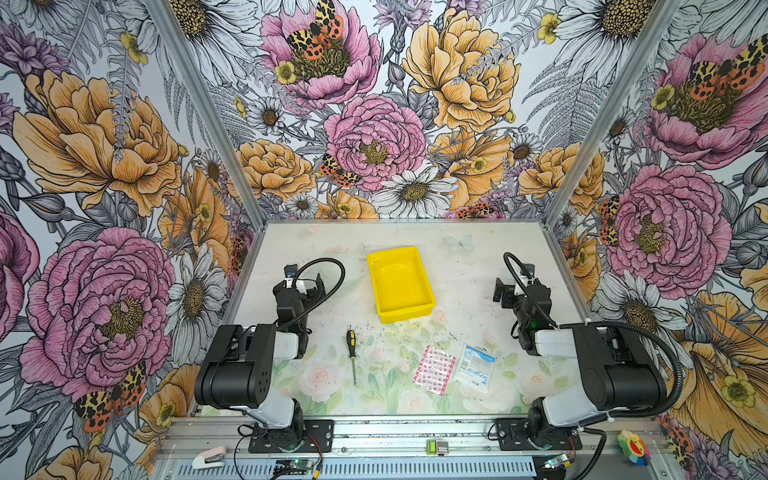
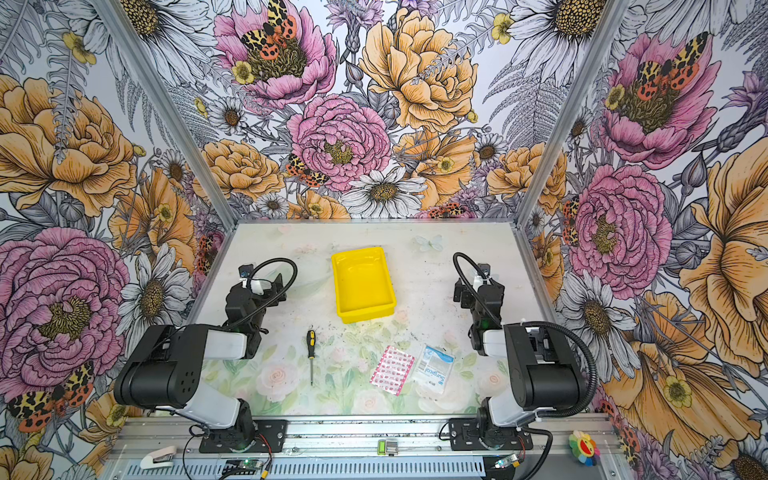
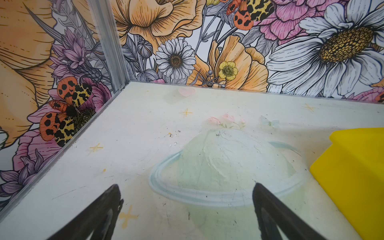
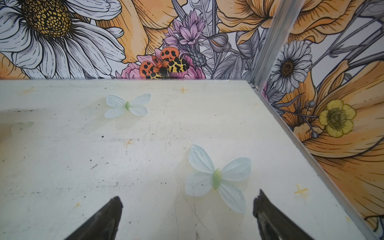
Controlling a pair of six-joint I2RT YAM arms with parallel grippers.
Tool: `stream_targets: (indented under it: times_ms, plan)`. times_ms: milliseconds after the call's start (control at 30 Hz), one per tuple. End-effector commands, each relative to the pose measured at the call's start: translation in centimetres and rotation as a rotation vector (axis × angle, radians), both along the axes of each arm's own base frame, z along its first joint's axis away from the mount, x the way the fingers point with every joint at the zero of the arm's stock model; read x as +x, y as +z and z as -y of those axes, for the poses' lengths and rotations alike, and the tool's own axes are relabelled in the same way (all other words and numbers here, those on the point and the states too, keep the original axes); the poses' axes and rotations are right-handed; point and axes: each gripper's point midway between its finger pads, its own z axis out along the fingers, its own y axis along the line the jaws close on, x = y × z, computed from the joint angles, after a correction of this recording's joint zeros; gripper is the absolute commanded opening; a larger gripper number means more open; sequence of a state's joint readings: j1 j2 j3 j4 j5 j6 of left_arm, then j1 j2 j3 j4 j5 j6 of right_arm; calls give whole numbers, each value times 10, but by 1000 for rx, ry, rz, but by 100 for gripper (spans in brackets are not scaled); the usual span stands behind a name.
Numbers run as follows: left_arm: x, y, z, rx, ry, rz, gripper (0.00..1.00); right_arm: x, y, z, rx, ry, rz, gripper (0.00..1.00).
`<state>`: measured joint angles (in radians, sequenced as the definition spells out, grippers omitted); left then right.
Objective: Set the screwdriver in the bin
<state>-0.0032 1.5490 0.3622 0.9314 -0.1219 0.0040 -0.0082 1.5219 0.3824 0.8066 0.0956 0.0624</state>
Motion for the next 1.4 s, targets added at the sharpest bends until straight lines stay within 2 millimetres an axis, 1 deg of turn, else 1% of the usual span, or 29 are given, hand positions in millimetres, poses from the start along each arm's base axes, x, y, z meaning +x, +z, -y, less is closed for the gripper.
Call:
stream_targets:
  times_ms: [0, 267, 367, 467, 533, 667, 733, 800, 833, 867, 967, 1067, 1133, 1200, 1300, 1367]
  plan:
    - [5, 7, 2, 6, -16, 17, 99, 8, 11, 0, 14, 4, 45, 100]
    - [5, 7, 1, 5, -12, 19, 99, 7, 12, 1, 14, 3, 50, 99]
    - [1, 10, -5, 7, 37, 36, 99, 7, 15, 8, 13, -43, 49, 99]
    - [-5, 17, -18, -1, 113, 57, 99, 7, 23, 16, 13, -96, 40, 100]
    - [-8, 24, -21, 1, 141, 59, 99, 6, 28, 14, 13, -89, 33, 100]
    - [-9, 33, -19, 15, 152, -4, 99, -2, 40, 12, 22, -87, 30, 99]
    - [-11, 33, -15, 32, 146, -55, 99, -7, 48, 15, 32, -116, 32, 99]
    - [-14, 34, -14, 61, 188, -109, 98, -14, 50, 19, 62, -164, -4, 99]
    - [-15, 35, -13, 61, 204, -126, 98, -15, 53, 18, 78, -173, -18, 100]
    - [-15, 37, -10, 52, 203, -145, 99, -18, 50, 15, 95, -179, -60, 100]
    - [-15, 40, 0, -2, 187, -214, 99, -24, 51, 3, 104, -181, -153, 100]
    - [-16, 37, 12, -61, 144, -301, 99, -30, 56, -12, 79, -162, -203, 100]
    - [-18, 37, 24, -98, 82, -322, 99, -34, 65, -27, 78, -121, -186, 99]
    - [-25, 40, 33, -140, 49, -323, 99, -39, 76, -44, 94, -69, -153, 99]
    - [-38, 45, 44, -195, 35, -326, 99, -46, 89, -68, 108, 18, -126, 100]
    - [-46, 44, 51, -263, 46, -356, 99, -50, 93, -83, 114, 83, -128, 99]
